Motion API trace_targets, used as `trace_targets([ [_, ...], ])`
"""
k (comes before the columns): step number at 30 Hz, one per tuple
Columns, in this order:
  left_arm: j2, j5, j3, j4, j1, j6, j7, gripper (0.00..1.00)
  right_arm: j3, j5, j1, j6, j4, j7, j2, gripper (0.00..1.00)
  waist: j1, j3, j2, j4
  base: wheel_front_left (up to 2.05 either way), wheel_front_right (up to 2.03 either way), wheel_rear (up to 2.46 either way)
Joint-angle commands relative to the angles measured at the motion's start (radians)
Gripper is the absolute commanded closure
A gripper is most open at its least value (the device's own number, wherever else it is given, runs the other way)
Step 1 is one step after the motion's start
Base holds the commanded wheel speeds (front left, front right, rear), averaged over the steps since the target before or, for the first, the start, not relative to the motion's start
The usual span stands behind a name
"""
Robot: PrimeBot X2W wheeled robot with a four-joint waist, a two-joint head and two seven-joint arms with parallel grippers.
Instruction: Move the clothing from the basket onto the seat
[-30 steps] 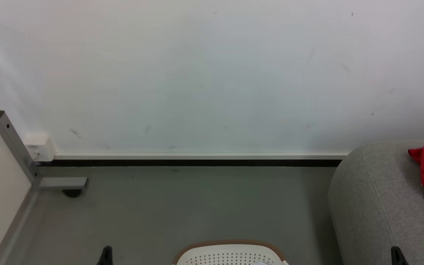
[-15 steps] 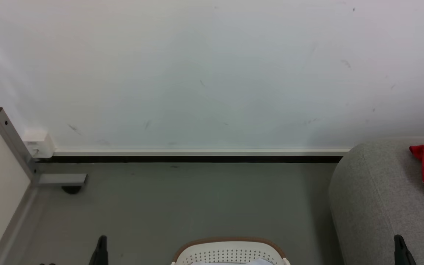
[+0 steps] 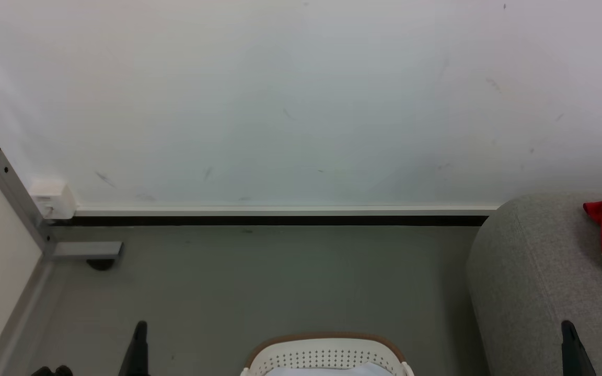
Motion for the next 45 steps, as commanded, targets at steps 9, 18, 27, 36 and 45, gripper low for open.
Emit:
trace_targets([
  [9,0.003,-0.118,0.02,-0.017,-0.039,-0.006,0.031,1.0,-0.002,0.131,-0.047,-0.001,-0.014,0.027,-0.016,1.0,-0.0001,0.01,0.0,-0.001,0.0,0.0,0.0],
  [18,0.003,-0.21,0.033,-0.021,-0.057,-0.009,0.056,1.0,-0.001,0.237,-0.065,-0.001,-0.014,0.05,-0.018,1.0,-0.0001,0.019,0.0,-0.001,0.0,0.0,0.0],
  [27,0.002,-0.3,0.046,-0.023,-0.072,-0.011,0.078,1.0,0.001,0.338,-0.083,-0.001,-0.014,0.071,-0.02,1.0,-0.0001,0.029,0.0,-0.002,0.0,0.0,0.0],
  [36,0.001,-0.378,0.057,-0.025,-0.086,-0.013,0.101,1.0,0.003,0.428,-0.099,-0.002,-0.014,0.088,-0.023,1.0,-0.0001,0.038,0.0,-0.002,0.0,0.0,0.0],
  [45,0.0,-0.451,0.068,-0.027,-0.099,-0.015,0.12,1.0,0.006,0.515,-0.113,-0.002,-0.014,0.105,-0.026,1.0,-0.0001,0.048,0.0,-0.003,0.0,0.0,0.0],
])
